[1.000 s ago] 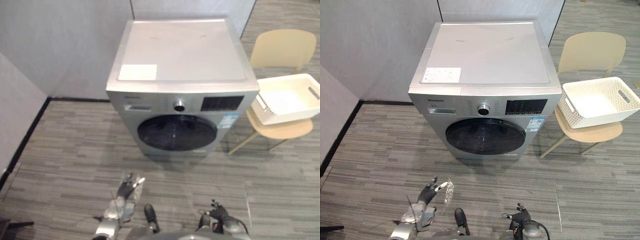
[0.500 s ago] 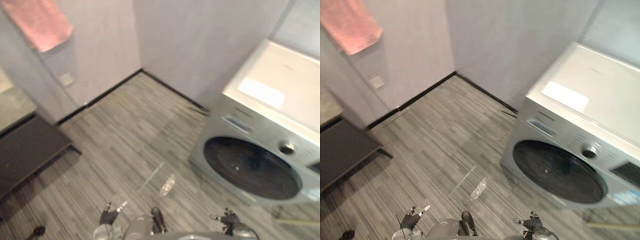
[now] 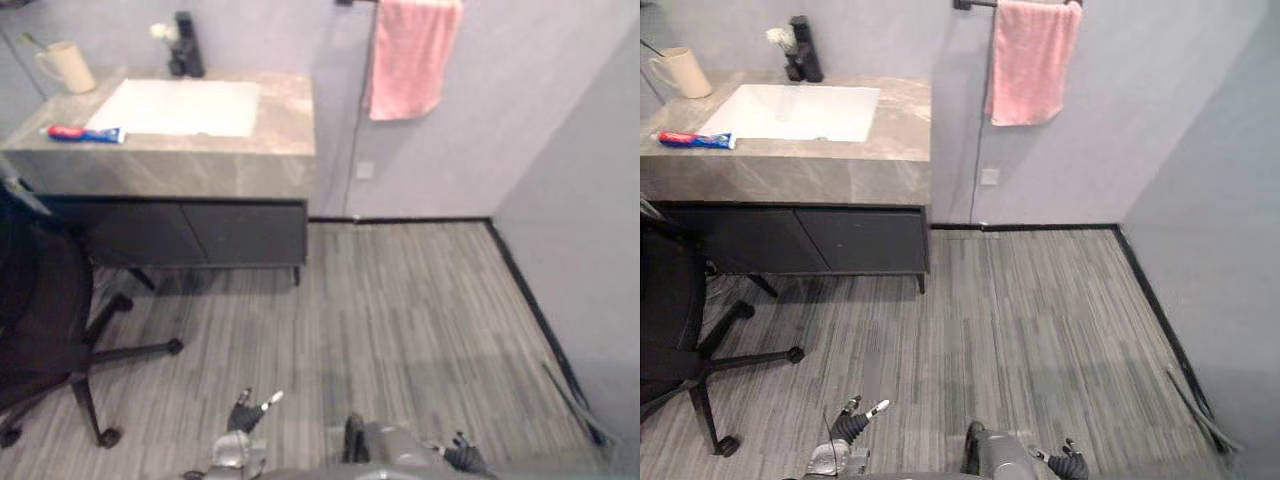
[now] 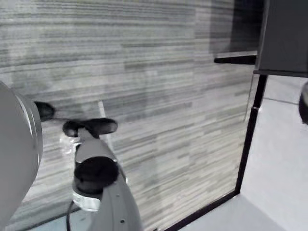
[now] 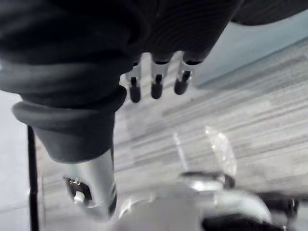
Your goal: Pick up the laundry basket with both hands and put the clothes into the washing machine.
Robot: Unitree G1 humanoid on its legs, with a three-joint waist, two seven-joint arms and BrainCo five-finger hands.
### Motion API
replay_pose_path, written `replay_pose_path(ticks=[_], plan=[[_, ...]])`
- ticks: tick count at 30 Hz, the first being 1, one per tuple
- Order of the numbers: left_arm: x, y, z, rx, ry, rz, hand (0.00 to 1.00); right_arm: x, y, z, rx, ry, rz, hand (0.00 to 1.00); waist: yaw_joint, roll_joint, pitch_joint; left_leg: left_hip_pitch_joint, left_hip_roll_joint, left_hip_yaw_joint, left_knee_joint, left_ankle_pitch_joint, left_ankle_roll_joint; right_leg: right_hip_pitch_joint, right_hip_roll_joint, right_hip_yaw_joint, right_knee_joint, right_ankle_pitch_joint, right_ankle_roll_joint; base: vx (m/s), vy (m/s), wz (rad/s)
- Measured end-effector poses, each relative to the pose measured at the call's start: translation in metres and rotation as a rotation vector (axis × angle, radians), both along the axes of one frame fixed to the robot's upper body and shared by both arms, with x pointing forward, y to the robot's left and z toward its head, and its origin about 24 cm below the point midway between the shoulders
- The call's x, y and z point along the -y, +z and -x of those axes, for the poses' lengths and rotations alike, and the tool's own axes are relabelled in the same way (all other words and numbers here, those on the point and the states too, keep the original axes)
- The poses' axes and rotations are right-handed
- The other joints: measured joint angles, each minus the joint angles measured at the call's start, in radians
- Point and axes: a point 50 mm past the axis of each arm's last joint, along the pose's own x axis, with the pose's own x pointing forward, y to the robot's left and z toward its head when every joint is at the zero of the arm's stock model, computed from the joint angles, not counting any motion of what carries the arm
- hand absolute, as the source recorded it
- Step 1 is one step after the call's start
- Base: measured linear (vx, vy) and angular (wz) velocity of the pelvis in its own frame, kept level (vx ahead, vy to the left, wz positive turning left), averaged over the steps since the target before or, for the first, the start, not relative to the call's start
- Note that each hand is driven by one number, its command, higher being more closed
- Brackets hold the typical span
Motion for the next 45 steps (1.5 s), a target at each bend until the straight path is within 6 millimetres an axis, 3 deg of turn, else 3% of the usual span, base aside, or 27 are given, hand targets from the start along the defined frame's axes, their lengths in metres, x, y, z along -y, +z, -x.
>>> replay_pose_path(ticks=[1,2,3,5,6,9,10,11,12,13,14,16,19,20,21,23,26,29,30,31,32,35,37,38,43,45], plan=[[-0.001,0.0,0.0,0.005,0.006,-0.003,0.0,-0.003,0.0,-0.003,0.003,0.001,-0.006,0.0,-0.003,0.008,-0.011,-0.037,0.052,0.093,0.09,-0.05,0.009,0.044,0.005,-0.003,-0.059,0.015,0.013,0.3,0.056,0.06],[-0.003,0.0,0.001,0.002,0.014,-0.006,0.0,-0.005,-0.001,-0.003,0.003,0.001,-0.012,0.0,-0.008,0.001,-0.011,-0.051,0.083,0.123,0.122,-0.073,0.003,0.064,0.004,-0.005,-0.073,0.017,0.016,0.33,0.0,0.12],[-0.007,0.0,0.002,0.003,0.037,-0.009,0.0,-0.007,-0.002,-0.003,-0.005,0.001,-0.019,0.0,-0.008,-0.009,-0.012,-0.068,0.148,0.151,0.156,-0.108,-0.022,0.098,0.003,-0.005,-0.094,0.019,0.02,0.26,-0.015,-0.04],[-0.012,0.0,0.006,-0.004,0.076,-0.014,0.0,-0.003,-0.002,-0.003,-0.01,0.0,-0.01,0.0,0.001,0.011,-0.017,-0.068,0.289,0.184,0.092,-0.106,-0.09,0.121,0.029,0.014,-0.092,0.011,0.033,0.17,0.056,-0.44],[-0.013,-0.002,0.011,-0.02,0.099,-0.011,0.0,-0.003,-0.002,-0.004,-0.008,0.004,-0.008,0.0,0.024,0.029,-0.017,-0.048,0.291,0.211,0.086,-0.119,-0.098,0.117,0.042,0.046,-0.091,0.005,0.05,0.06,0.134,-0.57],[-0.021,-0.004,0.015,-0.047,0.109,-0.027,0.0,-0.003,-0.004,0.0,-0.025,0.005,-0.009,0.0,0.021,0.014,-0.027,-0.087,0.283,0.271,0.192,-0.112,-0.097,0.144,0.033,0.079,-0.136,0.034,0.076,0.05,0.176,-0.39],[-0.026,-0.005,0.019,-0.056,0.128,-0.035,0.0,-0.007,-0.004,-0.005,-0.026,0.025,-0.016,0.0,0.029,-0.016,-0.029,-0.128,0.257,0.273,0.29,-0.063,-0.149,0.16,-0.005,0.109,-0.169,0.057,0.084,-0.05,0.206,-0.38],[-0.034,-0.003,0.017,-0.047,0.124,-0.056,0.0,-0.016,-0.007,-0.009,-0.035,0.044,-0.036,0.0,0.028,-0.034,-0.024,-0.173,0.251,0.271,0.291,-0.12,-0.044,0.154,-0.05,0.131,-0.187,0.079,0.109,-0.07,0.164,-0.39],[-0.033,-0.003,0.016,-0.041,0.122,-0.054,0.0,-0.014,-0.007,-0.007,-0.042,0.047,-0.028,0.0,0.023,-0.021,-0.025,-0.167,0.281,0.26,0.195,-0.114,-0.05,0.152,-0.049,0.138,-0.197,0.091,0.105,-0.1,0.178,-0.31],[-0.024,-0.004,0.014,-0.042,0.123,-0.03,0.0,0.001,-0.003,-0.012,-0.029,0.062,0.015,0.0,0.019,0.001,-0.027,-0.156,0.317,0.27,0.079,-0.038,-0.049,0.154,-0.033,0.159,-0.239,0.111,0.145,-0.07,0.199,-0.68],[-0.027,-0.004,0.016,-0.04,0.142,-0.031,0.0,-0.002,-0.004,-0.016,-0.033,0.073,0.01,0.0,0.042,0.009,-0.025,-0.144,0.296,0.309,0.04,-0.019,-0.054,0.151,-0.051,0.203,-0.272,0.144,0.141,-0.07,0.226,-0.74],[-0.03,-0.003,0.016,-0.045,0.113,-0.044,0.0,-0.009,-0.003,-0.025,-0.013,0.112,-0.001,0.0,0.027,0.001,-0.034,-0.155,0.271,0.365,-0.006,0.005,-0.022,0.093,-0.069,0.246,-0.251,0.149,0.135,-0.1,0.155,-0.69],[-0.032,-0.002,0.013,-0.043,0.061,-0.061,0.0,-0.017,-0.002,-0.032,0.006,0.128,-0.017,0.0,0.014,-0.002,-0.038,-0.188,0.276,0.401,-0.003,0.017,-0.004,0.043,-0.079,0.248,-0.233,0.166,0.153,-0.12,0.066,-0.31],[-0.031,-0.002,0.01,-0.043,0.047,-0.06,0.0,-0.017,-0.001,-0.035,0.013,0.136,-0.02,0.0,0.015,0.009,-0.033,-0.191,0.298,0.412,-0.005,0.028,0.0,0.038,-0.081,0.185,-0.19,0.134,0.119,-0.05,-0.021,-0.15],[-0.03,-0.003,0.011,-0.051,0.043,-0.06,0.0,-0.016,-0.001,-0.035,0.014,0.142,-0.022,0.0,0.017,0.016,-0.035,-0.187,0.316,0.413,-0.007,0.037,-0.008,0.042,-0.083,0.139,-0.15,0.112,0.1,-0.01,-0.088,-0.14],[-0.033,-0.003,0.011,-0.053,0.017,-0.076,0.0,-0.022,-0.002,-0.034,0.013,0.167,-0.044,0.0,0.02,0.015,-0.037,-0.19,0.348,0.407,-0.002,0.052,-0.033,0.071,-0.089,0.107,-0.106,0.048,0.099,0.0,-0.165,-0.07],[-0.033,-0.004,0.014,-0.067,0.007,-0.079,0.0,-0.025,-0.003,-0.033,0.01,0.167,-0.068,0.0,0.019,0.0,-0.042,-0.202,0.375,0.395,0.009,0.067,-0.073,0.062,-0.088,0.092,-0.082,-0.02,0.146,-0.08,-0.255,-0.01],[-0.023,-0.005,0.014,-0.065,0.016,-0.051,0.0,-0.022,-0.003,-0.034,0.014,0.171,-0.061,0.0,0.024,0.024,-0.04,-0.202,0.424,0.36,-0.045,0.069,-0.117,0.07,-0.018,0.076,-0.159,-0.036,0.162,-0.13,-0.273,-0.15],[-0.022,-0.007,0.018,-0.073,0.03,-0.044,0.0,-0.018,-0.003,-0.033,0.008,0.171,-0.052,0.0,0.031,0.048,-0.047,-0.2,0.461,0.372,-0.089,0.083,-0.141,0.08,0.009,0.054,-0.167,-0.05,0.142,-0.07,-0.209,-0.24],[-0.027,-0.005,0.017,-0.065,0.049,-0.052,0.0,-0.022,-0.003,-0.034,0.01,0.177,-0.06,0.0,0.03,0.022,-0.037,-0.186,0.462,0.376,-0.095,0.091,-0.156,0.075,0.001,0.052,-0.141,-0.056,0.133,-0.08,-0.274,-0.28],[-0.035,-0.004,0.017,-0.064,0.081,-0.063,0.0,-0.025,-0.003,-0.035,0.013,0.18,-0.068,0.0,0.031,0.014,-0.027,-0.171,0.491,0.372,-0.092,0.103,-0.178,0.085,0.03,0.04,-0.159,-0.02,0.107,-0.05,-0.234,-0.25],[-0.037,-0.005,0.021,-0.066,0.113,-0.058,0.0,-0.024,-0.004,-0.033,-0.004,0.219,-0.05,0.0,0.044,0.028,-0.027,-0.164,0.559,0.385,-0.086,0.109,-0.17,0.125,0.102,0.028,-0.213,-0.017,0.099,-0.01,-0.238,-0.25],[-0.034,-0.005,0.019,-0.062,0.12,-0.048,0.0,-0.02,-0.003,-0.033,-0.007,0.232,-0.034,0.0,0.049,0.034,-0.022,-0.162,0.568,0.401,-0.054,0.125,-0.133,0.142,0.108,0.008,-0.228,-0.014,0.095,0.04,-0.118,-0.14],[-0.031,-0.005,0.019,-0.062,0.117,-0.04,0.0,-0.018,-0.003,-0.034,-0.004,0.232,-0.029,0.0,0.048,0.035,-0.023,-0.16,0.555,0.405,-0.041,0.126,-0.134,0.152,0.105,0.006,-0.232,-0.014,0.095,0.03,-0.048,0.02],[-0.008,-0.008,0.017,-0.063,0.105,0.02,0.0,-0.002,0.001,-0.034,-0.002,0.22,0.013,0.0,0.048,0.073,-0.014,-0.112,0.427,0.411,-0.126,0.127,-0.136,0.171,0.033,-0.023,-0.232,-0.011,0.099,0.04,0.107,0.3],[-0.01,-0.008,0.017,-0.063,0.107,0.016,0.0,-0.001,0.0,-0.033,-0.003,0.2,0.01,0.0,0.048,0.068,-0.015,-0.086,0.385,0.408,-0.211,0.149,-0.111,0.177,0.01,-0.034,-0.249,0.001,0.114,0.12,0.151,0.26]])
